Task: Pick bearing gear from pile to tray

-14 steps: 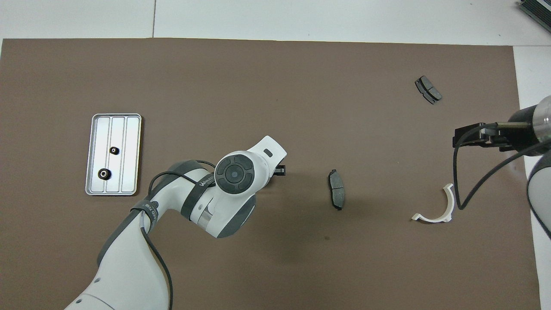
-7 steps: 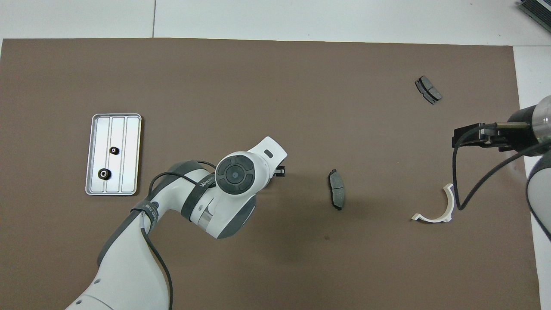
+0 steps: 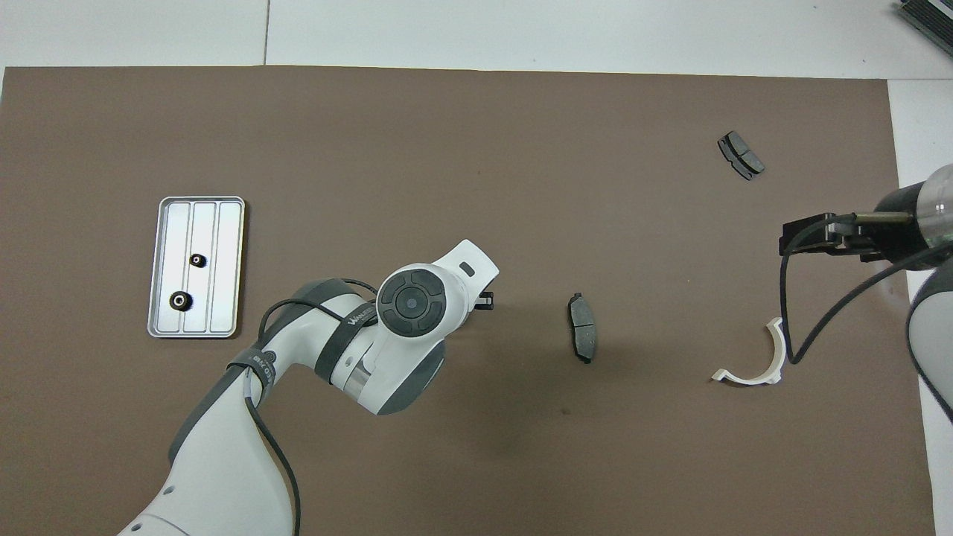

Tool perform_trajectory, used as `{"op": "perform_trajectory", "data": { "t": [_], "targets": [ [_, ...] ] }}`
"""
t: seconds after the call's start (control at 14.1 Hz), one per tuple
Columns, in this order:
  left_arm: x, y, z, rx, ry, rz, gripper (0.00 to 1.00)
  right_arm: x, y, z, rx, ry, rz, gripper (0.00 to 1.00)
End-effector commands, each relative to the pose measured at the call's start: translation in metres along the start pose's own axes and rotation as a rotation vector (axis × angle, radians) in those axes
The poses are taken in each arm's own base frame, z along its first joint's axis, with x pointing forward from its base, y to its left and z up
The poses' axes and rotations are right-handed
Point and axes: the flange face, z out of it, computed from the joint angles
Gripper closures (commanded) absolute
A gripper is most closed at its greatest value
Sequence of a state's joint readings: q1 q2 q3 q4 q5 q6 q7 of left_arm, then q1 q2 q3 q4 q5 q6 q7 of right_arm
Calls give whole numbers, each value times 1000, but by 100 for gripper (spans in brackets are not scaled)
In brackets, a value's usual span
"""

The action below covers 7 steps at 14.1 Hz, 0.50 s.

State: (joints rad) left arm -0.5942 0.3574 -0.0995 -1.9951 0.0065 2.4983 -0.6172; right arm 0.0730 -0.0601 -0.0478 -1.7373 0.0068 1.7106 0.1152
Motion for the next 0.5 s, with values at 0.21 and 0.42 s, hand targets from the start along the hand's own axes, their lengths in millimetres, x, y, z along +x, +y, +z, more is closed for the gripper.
{"op": "perform_trajectory", "data": {
  "t": [0.21,0.42],
  "targets": [
    [-12,4,8,21,-42,7,77,-5,2,-1,4,11,-24,0],
    [27,-2,-24,40,-59,-36,78,-5,2,-1,4,11,-24,0]
  ]
}}
